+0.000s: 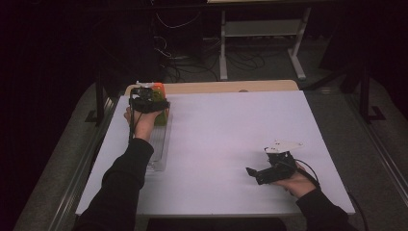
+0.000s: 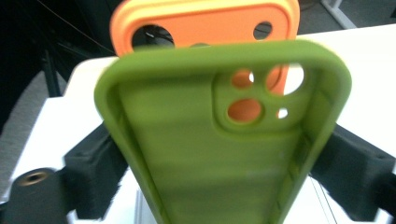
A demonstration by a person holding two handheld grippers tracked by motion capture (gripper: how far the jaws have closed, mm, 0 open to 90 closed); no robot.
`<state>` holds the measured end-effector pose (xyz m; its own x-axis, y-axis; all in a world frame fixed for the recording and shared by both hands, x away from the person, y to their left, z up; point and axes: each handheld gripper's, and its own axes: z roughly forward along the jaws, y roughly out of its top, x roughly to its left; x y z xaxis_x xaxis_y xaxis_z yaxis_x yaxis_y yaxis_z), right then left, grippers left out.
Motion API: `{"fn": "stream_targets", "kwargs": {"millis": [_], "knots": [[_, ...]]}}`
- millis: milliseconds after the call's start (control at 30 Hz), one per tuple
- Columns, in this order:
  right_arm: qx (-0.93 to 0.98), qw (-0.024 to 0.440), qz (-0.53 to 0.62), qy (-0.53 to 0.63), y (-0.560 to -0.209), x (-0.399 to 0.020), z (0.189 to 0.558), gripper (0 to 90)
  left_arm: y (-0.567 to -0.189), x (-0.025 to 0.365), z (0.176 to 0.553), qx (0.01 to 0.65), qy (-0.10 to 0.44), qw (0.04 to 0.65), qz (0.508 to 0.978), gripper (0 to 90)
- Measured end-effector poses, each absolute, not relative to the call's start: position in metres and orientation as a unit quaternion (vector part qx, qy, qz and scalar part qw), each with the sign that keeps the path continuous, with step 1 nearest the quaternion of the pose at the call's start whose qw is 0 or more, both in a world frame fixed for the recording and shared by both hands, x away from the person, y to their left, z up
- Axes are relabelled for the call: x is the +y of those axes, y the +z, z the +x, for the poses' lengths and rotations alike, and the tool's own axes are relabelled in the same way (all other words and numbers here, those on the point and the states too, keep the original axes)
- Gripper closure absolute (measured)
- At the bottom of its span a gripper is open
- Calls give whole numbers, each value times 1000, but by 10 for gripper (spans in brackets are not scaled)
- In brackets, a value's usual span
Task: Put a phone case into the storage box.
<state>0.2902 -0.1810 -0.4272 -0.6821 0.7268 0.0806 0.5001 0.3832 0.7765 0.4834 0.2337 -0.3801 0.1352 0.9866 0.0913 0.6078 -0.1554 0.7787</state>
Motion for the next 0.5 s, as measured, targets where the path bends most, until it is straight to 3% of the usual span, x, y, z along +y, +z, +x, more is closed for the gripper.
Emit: {"fn": "stream_targets", "kwargs": {"millis": [67,500], "knots": [[821,139,373,410,-427,-181,290,0,-382,235,484,577,311,295,695,4],[820,140,371,414,-426,-181,290,0,-362,252,469,568,308,330,688,0]]}}
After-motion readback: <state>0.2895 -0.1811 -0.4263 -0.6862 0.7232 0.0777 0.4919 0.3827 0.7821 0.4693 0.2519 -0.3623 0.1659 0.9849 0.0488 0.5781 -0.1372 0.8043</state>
